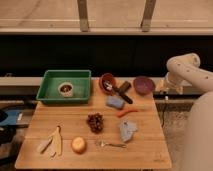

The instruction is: Place brush in table surface

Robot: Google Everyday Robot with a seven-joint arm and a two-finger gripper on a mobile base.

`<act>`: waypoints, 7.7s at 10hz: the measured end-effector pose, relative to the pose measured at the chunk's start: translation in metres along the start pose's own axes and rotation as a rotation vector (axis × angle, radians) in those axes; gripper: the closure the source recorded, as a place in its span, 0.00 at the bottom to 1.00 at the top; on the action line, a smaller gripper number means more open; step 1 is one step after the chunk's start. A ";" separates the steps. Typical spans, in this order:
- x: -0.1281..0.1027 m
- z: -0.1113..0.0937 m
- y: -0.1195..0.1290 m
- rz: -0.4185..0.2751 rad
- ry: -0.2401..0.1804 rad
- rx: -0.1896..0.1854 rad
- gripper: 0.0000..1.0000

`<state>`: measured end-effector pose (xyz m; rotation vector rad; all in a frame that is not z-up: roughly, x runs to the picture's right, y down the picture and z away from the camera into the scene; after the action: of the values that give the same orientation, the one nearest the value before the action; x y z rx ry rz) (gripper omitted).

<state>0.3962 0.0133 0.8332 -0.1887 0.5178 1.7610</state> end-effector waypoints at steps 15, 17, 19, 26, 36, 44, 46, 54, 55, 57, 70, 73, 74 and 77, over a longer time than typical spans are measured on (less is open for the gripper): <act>0.000 0.000 0.000 0.000 0.000 0.000 0.20; 0.000 0.000 0.000 -0.007 0.000 0.002 0.20; 0.001 0.000 0.000 -0.027 0.000 0.002 0.20; -0.018 -0.016 0.078 -0.261 -0.052 -0.025 0.20; 0.010 -0.049 0.228 -0.652 -0.075 -0.173 0.20; 0.013 -0.003 0.306 -0.782 -0.010 -0.323 0.20; 0.020 0.013 0.320 -0.828 0.029 -0.360 0.20; 0.031 0.050 0.340 -0.877 0.114 -0.442 0.20; 0.033 0.054 0.342 -0.882 0.123 -0.451 0.21; 0.037 0.057 0.342 -0.888 0.132 -0.456 0.32; 0.035 0.047 0.344 -0.907 0.097 -0.475 1.00; 0.016 0.022 0.339 -0.883 0.032 -0.477 1.00; 0.007 0.009 0.338 -0.879 0.002 -0.473 1.00; -0.016 -0.024 0.334 -0.869 -0.090 -0.444 1.00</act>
<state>0.0775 -0.0688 0.8991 -0.5514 -0.0531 0.9934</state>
